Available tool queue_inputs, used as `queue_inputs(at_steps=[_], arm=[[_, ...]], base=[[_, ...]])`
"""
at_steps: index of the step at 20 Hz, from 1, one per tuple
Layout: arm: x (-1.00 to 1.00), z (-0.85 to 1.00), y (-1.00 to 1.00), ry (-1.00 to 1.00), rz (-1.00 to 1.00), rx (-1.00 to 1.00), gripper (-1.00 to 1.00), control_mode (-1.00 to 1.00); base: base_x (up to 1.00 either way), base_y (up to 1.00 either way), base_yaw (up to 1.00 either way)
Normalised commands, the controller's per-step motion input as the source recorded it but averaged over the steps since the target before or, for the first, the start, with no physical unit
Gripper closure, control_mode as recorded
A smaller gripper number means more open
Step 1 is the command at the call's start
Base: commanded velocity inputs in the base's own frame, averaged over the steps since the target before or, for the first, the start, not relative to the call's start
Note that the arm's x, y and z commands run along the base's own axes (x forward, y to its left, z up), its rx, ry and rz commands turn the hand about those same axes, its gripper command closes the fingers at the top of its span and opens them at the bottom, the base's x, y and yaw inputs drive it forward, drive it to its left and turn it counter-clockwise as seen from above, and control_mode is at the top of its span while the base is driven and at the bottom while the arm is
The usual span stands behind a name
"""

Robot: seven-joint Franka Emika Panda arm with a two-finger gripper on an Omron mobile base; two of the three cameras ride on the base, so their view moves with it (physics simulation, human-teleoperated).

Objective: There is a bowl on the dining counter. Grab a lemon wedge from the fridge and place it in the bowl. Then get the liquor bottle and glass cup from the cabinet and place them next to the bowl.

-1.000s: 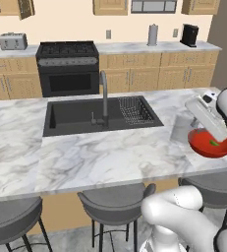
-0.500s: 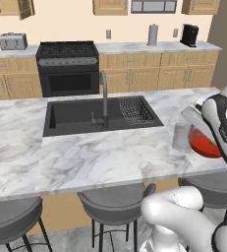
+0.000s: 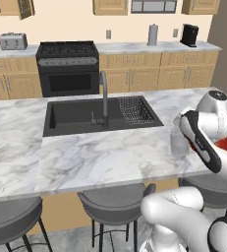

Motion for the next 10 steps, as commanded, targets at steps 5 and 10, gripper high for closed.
queue_inputs(at_steps=[5, 10], arm=[[0.38, -0.44, -0.27, 0.00, 0.00, -0.07, 1.00, -1.00], [0.35, -0.23, -0.33, 0.00, 0.00, 0.00, 1.00, -1.00]], base=[[0.00, 0.00, 0.00], [0.00, 0.00, 0.00]])
